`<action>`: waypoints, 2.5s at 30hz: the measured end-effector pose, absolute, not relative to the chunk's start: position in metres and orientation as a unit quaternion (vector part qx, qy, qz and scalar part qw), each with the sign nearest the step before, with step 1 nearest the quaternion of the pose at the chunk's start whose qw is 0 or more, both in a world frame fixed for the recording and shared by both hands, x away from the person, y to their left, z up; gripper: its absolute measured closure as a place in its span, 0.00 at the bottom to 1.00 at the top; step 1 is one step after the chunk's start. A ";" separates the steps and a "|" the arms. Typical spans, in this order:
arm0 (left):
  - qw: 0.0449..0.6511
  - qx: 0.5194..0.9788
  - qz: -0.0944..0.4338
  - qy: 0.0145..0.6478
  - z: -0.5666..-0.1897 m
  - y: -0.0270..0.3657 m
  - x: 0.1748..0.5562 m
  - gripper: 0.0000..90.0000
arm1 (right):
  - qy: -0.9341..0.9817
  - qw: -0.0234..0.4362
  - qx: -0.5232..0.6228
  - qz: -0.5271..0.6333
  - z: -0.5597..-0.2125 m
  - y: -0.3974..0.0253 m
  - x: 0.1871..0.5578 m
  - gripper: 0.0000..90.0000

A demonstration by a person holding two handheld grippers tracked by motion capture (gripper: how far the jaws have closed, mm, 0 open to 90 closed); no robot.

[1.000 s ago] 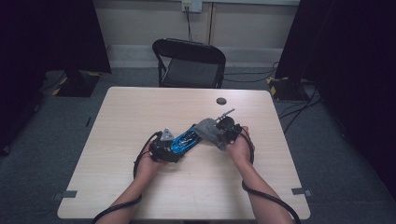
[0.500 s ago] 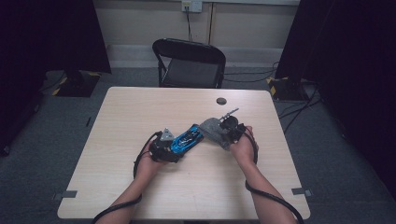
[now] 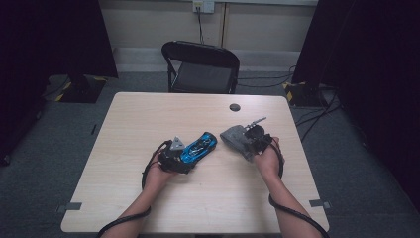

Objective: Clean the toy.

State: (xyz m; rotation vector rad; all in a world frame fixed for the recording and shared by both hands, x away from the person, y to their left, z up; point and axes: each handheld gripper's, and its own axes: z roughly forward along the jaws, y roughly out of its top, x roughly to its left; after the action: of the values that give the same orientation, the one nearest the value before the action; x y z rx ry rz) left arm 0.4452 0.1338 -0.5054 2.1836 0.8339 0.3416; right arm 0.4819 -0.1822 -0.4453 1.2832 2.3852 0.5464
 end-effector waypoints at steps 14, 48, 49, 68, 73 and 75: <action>0.438 0.823 0.157 0.325 -0.477 0.141 0.441 0.17 | 0.853 0.184 0.437 0.218 -0.451 -0.191 0.457 0.84; 0.395 0.851 0.129 0.322 -0.484 0.101 0.482 0.45 | 0.865 0.219 0.413 0.182 -0.456 -0.159 0.441 0.84; 0.396 0.851 0.129 0.320 -0.484 0.102 0.482 0.45 | 0.869 0.221 0.406 0.178 -0.457 -0.152 0.439 0.84; 0.406 0.847 0.124 0.321 -0.486 0.104 0.482 0.46 | 0.905 0.160 0.333 0.209 -0.456 -0.114 0.415 0.84; 0.409 0.844 0.121 0.325 -0.486 0.104 0.482 0.46 | 0.914 0.131 0.310 0.225 -0.454 -0.103 0.405 0.84; 0.409 0.844 0.121 0.325 -0.486 0.104 0.482 0.46 | 0.916 0.118 0.303 0.235 -0.453 -0.100 0.402 0.84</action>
State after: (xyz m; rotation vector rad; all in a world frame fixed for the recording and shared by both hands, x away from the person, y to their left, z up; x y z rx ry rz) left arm 0.4822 0.1036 -0.4858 2.1274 0.8185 0.3047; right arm 0.4024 -0.1003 -0.4533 0.8866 2.6807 0.6872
